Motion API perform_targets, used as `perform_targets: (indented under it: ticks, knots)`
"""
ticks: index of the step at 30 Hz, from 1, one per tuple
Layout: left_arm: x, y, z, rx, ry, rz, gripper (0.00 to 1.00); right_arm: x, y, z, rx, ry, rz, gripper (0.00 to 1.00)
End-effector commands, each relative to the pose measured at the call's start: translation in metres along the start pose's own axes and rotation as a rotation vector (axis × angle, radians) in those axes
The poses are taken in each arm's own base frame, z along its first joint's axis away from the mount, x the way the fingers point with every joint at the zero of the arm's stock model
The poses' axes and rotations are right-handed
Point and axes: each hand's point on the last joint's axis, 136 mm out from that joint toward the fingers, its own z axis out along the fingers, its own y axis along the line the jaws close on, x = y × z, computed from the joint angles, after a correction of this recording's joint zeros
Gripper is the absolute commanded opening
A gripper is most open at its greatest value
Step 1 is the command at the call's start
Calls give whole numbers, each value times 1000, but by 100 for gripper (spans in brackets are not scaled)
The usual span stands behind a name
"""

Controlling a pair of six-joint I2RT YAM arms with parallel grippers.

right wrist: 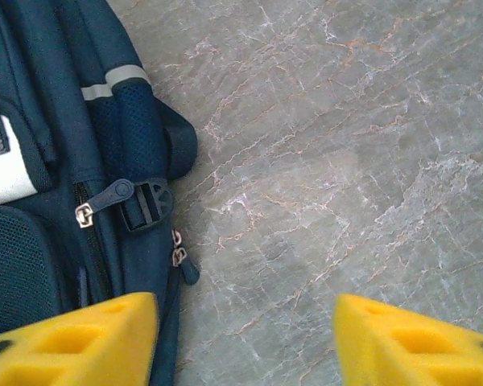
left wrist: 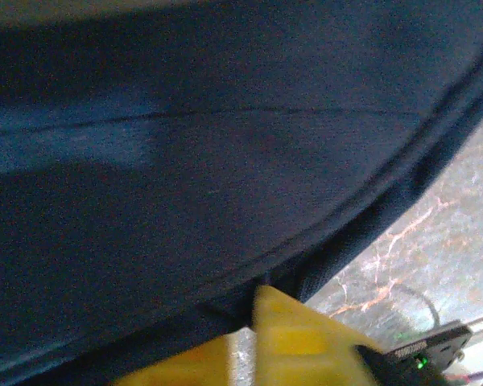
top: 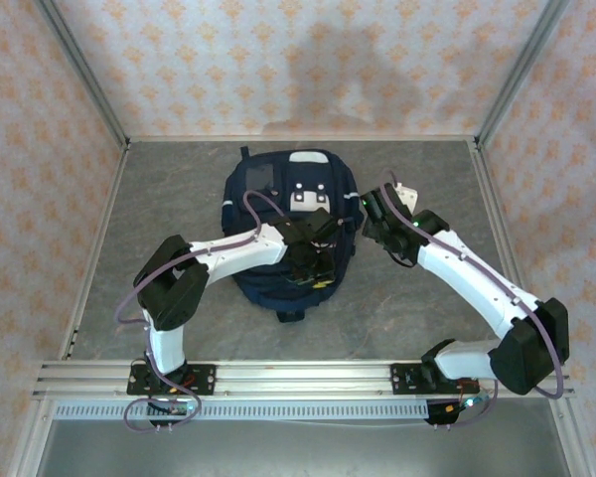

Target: Pack the student bag

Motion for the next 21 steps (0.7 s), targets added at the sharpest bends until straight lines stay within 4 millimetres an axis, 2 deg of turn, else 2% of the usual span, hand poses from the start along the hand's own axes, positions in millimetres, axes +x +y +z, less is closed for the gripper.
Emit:
perform_targets:
  ticks: [1,2,3,4,6,8,10,11,13,16,17,19,21]
  knots:
    - [12,-38,-42,138,-27,170,44,-8,-6,-7,11,-33,-14,72]
    - [10,-43,-53,157,-55,199,58,-10,-6,-10,10,-38,-18,79]
    - [9,-49,-67,182,-88,234,81,-13,-6,-15,3,-45,-26,99]
    - [8,-55,-83,209,-124,268,100,-17,-3,-19,-14,-53,-39,99]
    - [7,-63,-113,262,-200,323,100,-25,1,-29,-47,-73,-55,99]
    - [1,-61,-146,285,-301,366,100,-35,9,-42,-104,-106,-66,99]
    - [-15,-44,-185,261,-453,395,100,-45,20,-54,-172,-134,-84,99]
    - [-25,-30,-203,221,-534,392,100,-48,24,-56,-189,-143,-90,99]
    - [-54,20,-248,36,-769,333,100,-59,34,-70,-272,-208,-107,99]
    - [-82,86,-303,-276,-1101,329,100,-74,45,-78,-343,-331,-118,99]
    - [-88,99,-307,-339,-1144,368,100,-78,46,-80,-357,-367,-129,99]
    - [-102,119,-299,-451,-1207,503,100,-87,51,-84,-380,-446,-160,99]
    - [-116,150,-294,-502,-1267,446,100,-91,56,-81,-370,-483,-221,99]
